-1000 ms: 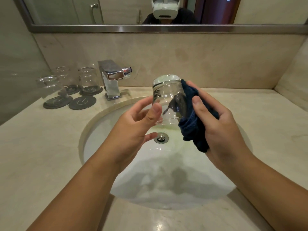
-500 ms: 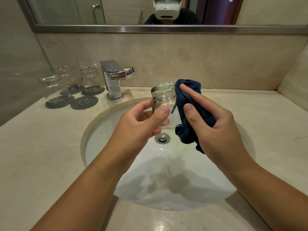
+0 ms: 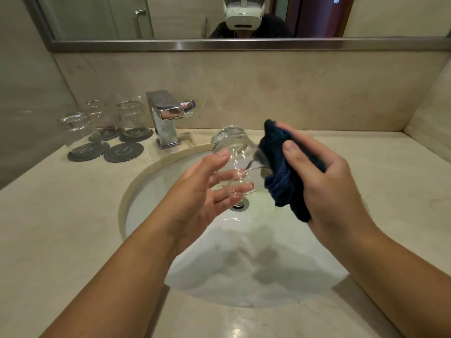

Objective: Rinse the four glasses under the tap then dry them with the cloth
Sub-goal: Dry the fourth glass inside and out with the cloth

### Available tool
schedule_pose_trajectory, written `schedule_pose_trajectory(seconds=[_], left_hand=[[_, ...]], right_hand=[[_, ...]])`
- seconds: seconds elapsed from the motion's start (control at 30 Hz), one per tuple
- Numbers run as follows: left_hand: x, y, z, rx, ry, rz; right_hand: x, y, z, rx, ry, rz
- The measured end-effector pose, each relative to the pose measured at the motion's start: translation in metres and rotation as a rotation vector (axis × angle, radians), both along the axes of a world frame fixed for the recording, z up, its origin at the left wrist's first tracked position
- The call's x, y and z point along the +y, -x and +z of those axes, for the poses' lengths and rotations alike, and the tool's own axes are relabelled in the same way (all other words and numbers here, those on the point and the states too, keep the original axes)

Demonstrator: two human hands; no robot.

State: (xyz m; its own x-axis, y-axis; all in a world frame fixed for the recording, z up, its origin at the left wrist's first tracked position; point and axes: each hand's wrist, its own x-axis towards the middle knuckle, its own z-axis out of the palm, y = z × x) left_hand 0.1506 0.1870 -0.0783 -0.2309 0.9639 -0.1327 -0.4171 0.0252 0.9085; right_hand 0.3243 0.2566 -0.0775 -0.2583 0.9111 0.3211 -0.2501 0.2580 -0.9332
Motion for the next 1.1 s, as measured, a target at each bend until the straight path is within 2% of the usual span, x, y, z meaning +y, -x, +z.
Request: schedule_pose_trajectory(seconds=[0.1, 0.23, 0.43, 0.57, 0.73, 0.83, 1.0, 1.1], left_hand=[[0.001, 0.002, 0.001, -0.002, 0.015, 0.134], [0.001, 0.003, 0.001, -0.067, -0.002, 0.208], [0.001, 0.001, 0.002, -0.07, -0.06, 0.115], [0.005, 0.0, -0.004, -0.007, -0.118, 0.086], [0.005, -0.001, -0.008, 0.126, -0.138, 0.059], [0.005, -0.003, -0.009, 0.147, -0.131, 0.075], [0.006, -0.002, -0.008, 0.077, -0.111, 0.092], [0.005, -0.001, -0.005, 0.036, -0.096, 0.122]], right_hand=[[-0.006, -0.007, 0.009, 0.02, -0.093, -0.053], [-0.022, -0.006, 0.009, -0.102, -0.146, 0.033], [-0.023, 0.001, -0.005, -0.356, -0.313, 0.068], [-0.018, 0.005, -0.009, -0.398, -0.369, -0.018], [-0.02, 0.007, -0.003, -0.486, -0.409, 0.021], [-0.02, 0.007, -0.003, -0.474, -0.448, -0.026], [-0.019, 0.005, -0.006, -0.446, -0.555, -0.196], [-0.018, 0.004, -0.006, -0.472, -0.621, -0.199]])
